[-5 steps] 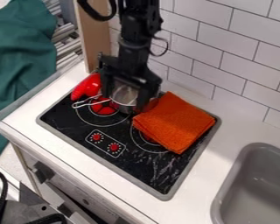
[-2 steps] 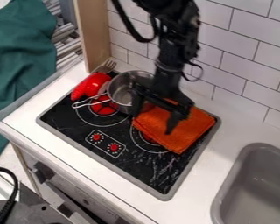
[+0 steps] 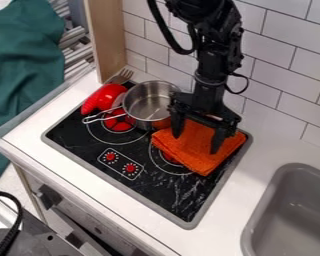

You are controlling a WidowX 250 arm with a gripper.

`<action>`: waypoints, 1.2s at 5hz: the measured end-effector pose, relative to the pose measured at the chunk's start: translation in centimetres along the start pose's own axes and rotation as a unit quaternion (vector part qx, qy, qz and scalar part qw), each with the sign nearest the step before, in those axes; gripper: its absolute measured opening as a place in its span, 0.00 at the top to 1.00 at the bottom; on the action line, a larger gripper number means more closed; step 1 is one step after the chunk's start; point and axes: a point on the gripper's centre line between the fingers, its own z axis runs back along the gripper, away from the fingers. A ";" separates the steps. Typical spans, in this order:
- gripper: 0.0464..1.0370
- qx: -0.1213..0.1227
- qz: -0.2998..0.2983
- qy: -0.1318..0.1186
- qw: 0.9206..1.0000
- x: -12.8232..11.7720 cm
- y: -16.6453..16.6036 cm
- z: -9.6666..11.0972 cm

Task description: Move the orange cloth to the bottom of the stove

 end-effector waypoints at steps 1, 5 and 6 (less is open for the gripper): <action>0.03 -0.008 0.002 -0.007 1.000 1.2 0.1 -0.1; 0.03 0.009 0.014 0.012 1.000 1.3 1.8 -2.2; 0.03 0.000 0.028 0.021 0.999 0.2 2.5 -2.6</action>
